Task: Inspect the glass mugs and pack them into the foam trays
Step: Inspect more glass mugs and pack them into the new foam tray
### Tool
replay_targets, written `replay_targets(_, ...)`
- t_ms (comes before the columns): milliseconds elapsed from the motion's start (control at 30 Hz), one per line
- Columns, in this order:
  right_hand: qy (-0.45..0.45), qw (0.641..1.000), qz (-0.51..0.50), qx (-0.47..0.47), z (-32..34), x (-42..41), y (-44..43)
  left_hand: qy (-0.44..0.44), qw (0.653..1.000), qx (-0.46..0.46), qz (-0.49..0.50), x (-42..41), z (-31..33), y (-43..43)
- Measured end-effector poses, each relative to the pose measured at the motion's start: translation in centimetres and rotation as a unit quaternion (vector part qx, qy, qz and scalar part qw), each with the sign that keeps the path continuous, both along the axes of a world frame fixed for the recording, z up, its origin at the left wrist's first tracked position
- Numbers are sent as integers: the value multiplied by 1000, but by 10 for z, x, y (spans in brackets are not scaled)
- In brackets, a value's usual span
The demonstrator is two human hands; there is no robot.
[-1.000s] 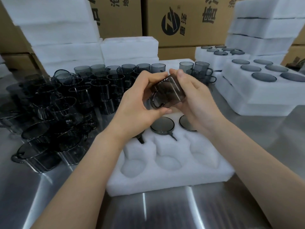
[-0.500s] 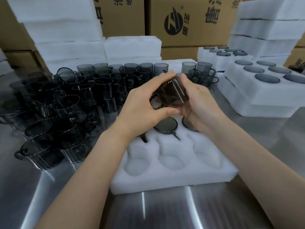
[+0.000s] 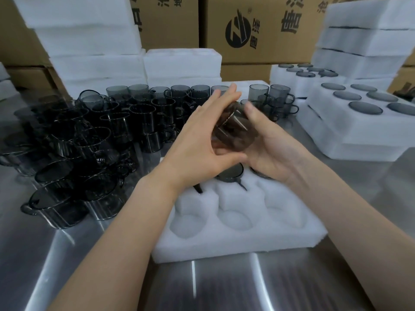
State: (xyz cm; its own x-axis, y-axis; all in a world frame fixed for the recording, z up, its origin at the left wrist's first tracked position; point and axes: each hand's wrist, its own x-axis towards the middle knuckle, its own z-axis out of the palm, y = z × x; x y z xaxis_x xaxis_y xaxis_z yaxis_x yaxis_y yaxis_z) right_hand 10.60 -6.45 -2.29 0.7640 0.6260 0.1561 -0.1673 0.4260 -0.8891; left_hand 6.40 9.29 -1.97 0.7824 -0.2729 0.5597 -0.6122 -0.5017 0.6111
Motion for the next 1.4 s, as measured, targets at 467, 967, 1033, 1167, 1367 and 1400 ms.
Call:
replay_targets(467, -55, 990, -128, -32, 2, -3, 4, -22, 999, -21, 14, 1, -3, -2)
replay_targets(967, -95, 955, -279, -24, -1, 1, 2, -54, 998, 36, 21, 7, -6, 2)
replay_targets(1033, -129, 933, -332, -50, -2, 0, 4, -67, 995, 53, 43, 7, -6, 1)
replay_targets(1167, -170, 898, -399, -78, -3, -2, 7, -57, 993, 80, 65, 6, -4, -4)
replay_targets(1367, -100, 954, -282, 7, -1, 1, 4, -41, 997, -14, 72, 6, -2, -3)
replay_targets(1400, -83, 963, -254, 24, 0, 2, 2, -31, 997, -35, 57, 6, -3, -1)
